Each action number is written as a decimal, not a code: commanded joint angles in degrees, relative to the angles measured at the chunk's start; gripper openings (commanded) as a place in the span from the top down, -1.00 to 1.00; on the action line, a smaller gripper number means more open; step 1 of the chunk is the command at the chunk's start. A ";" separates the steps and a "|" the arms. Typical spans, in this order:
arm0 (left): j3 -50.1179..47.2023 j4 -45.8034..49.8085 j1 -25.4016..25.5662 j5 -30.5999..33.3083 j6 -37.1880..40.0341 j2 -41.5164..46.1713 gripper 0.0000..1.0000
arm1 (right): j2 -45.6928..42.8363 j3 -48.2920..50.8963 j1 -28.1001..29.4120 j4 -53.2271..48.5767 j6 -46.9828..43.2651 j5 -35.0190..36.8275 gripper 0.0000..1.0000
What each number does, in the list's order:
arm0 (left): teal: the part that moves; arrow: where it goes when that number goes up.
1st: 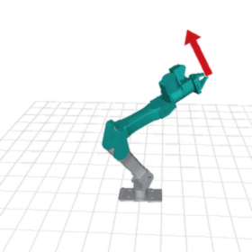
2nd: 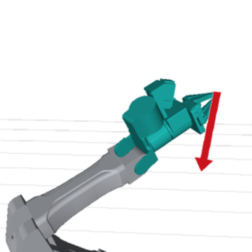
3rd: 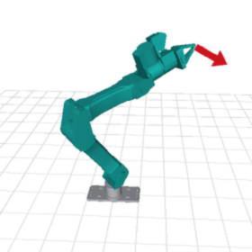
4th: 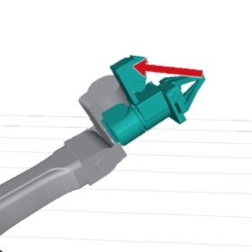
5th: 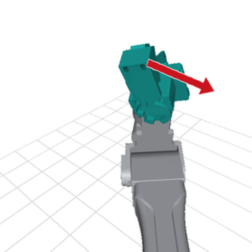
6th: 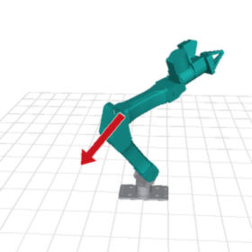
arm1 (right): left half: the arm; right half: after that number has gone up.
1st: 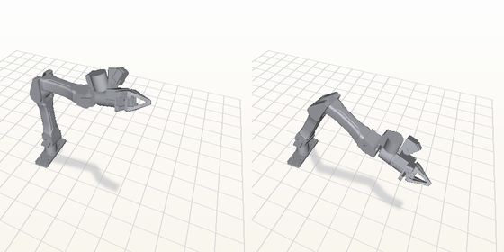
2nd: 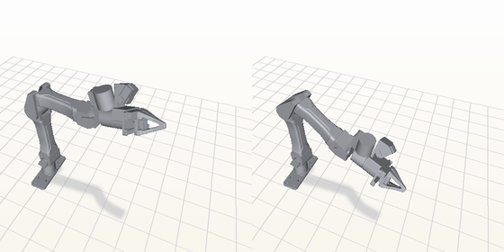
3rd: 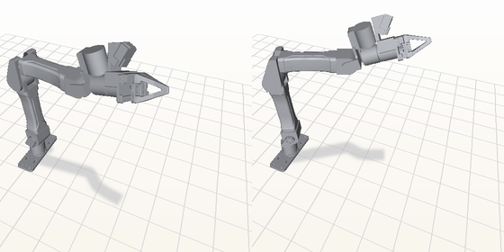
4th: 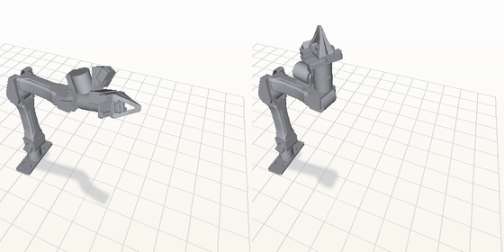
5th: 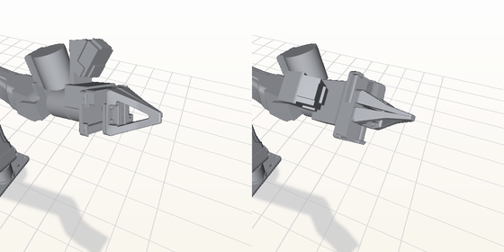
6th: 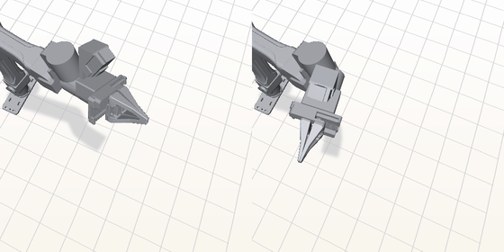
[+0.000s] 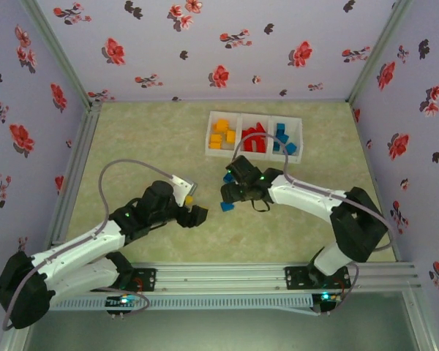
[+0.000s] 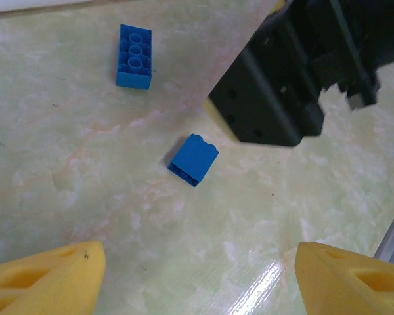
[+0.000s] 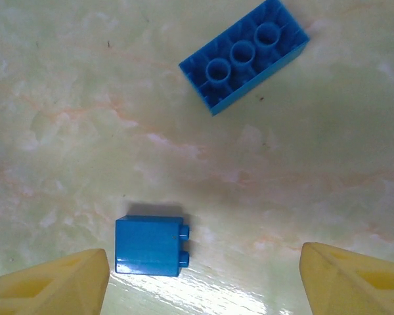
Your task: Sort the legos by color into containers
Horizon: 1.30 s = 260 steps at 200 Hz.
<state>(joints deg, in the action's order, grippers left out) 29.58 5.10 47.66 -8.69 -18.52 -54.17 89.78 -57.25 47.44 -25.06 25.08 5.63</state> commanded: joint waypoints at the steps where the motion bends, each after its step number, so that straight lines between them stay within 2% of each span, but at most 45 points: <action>1: -1.00 -4.35 0.42 -1.00 -1.42 1.18 -0.53 | 2.46 -0.13 1.76 1.88 2.51 1.11 -0.56; 49: -0.34 -2.96 0.42 -0.98 -1.18 1.57 -0.53 | 7.03 -0.81 4.39 3.21 4.25 1.56 -0.50; 172: 0.49 -1.33 0.46 -0.98 -1.08 1.88 -0.53 | 12.02 -1.61 4.87 5.06 4.97 0.52 -0.20; 237: 1.08 -0.30 0.42 -0.82 -1.16 1.97 -0.53 | 11.80 -1.77 5.00 4.66 4.78 1.27 0.14; 260: 2.21 0.29 0.48 -0.80 -1.32 1.91 -0.53 | 10.08 -1.98 4.28 3.55 3.96 2.80 0.18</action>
<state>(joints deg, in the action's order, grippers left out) 29.32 4.29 47.75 -8.88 -19.22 -53.21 101.30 -58.22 52.03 -20.60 29.17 6.11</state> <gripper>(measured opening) 0.765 0.430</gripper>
